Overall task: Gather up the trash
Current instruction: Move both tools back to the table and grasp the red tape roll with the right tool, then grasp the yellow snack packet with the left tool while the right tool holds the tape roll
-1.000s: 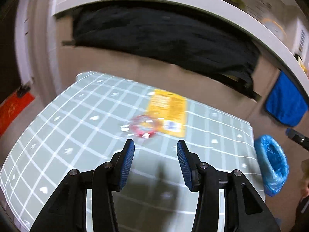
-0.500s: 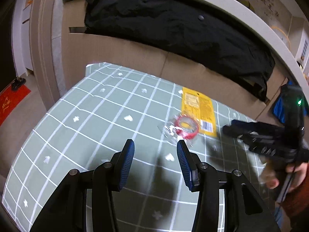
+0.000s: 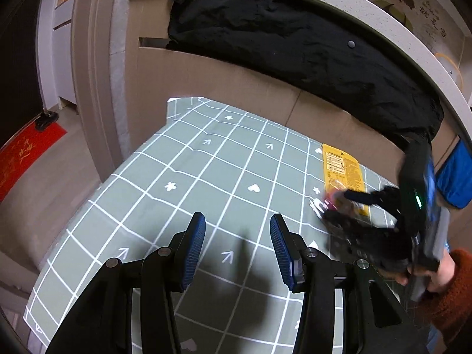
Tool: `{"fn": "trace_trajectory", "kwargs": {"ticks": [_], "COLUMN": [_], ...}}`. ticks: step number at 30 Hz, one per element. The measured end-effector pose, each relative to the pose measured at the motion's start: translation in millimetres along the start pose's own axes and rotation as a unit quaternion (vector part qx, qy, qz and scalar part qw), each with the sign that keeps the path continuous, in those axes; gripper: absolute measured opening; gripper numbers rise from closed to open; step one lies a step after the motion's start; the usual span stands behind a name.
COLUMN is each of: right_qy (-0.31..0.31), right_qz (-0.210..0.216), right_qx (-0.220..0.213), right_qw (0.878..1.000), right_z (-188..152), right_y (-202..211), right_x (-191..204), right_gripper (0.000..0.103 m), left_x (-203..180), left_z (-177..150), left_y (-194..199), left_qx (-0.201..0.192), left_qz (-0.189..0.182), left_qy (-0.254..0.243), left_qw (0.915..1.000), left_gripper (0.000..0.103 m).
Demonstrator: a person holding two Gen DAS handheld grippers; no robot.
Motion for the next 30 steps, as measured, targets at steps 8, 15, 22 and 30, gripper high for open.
{"fn": "trace_trajectory", "kwargs": {"ticks": [8,15,22,30], "right_qy": [-0.047,-0.157,-0.167,-0.158], "right_qz": [-0.043,-0.049,-0.042,-0.045], "right_qx": [0.044,0.041,0.002,-0.016], "right_qw": [0.997,0.986,0.985,0.986], "right_z": [-111.2,-196.1,-217.2,-222.8], "right_y": [47.4,82.9,99.5,105.3], "right_x": [-43.8,-88.8,-80.2,-73.6], "right_gripper": [0.045,0.047,0.051,0.062], "left_x": [-54.8,-134.3,-176.5,-208.2], "left_z": [-6.6,-2.3,34.6,27.4], "left_y": [-36.7,-92.3,-155.6,-189.8], "left_qx": [0.056,0.109,0.132,0.126], "left_qz": [-0.040,-0.100,-0.100,-0.062], "left_qy": [-0.053,-0.095,-0.074,-0.109], "left_qw": [0.9962,0.9845,0.9834,0.9841], "left_gripper": [0.047,0.047,0.047,0.047]}}
Point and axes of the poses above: each gripper's, at about its wrist camera, not at the fingertips, and y roughly against the way its jaws point, x to its left, z to its top, the point moved 2 cm from there along -y, roughly the way its jaws point, and after that the axes turned 14 degrees about y, right-handed, at the moved point
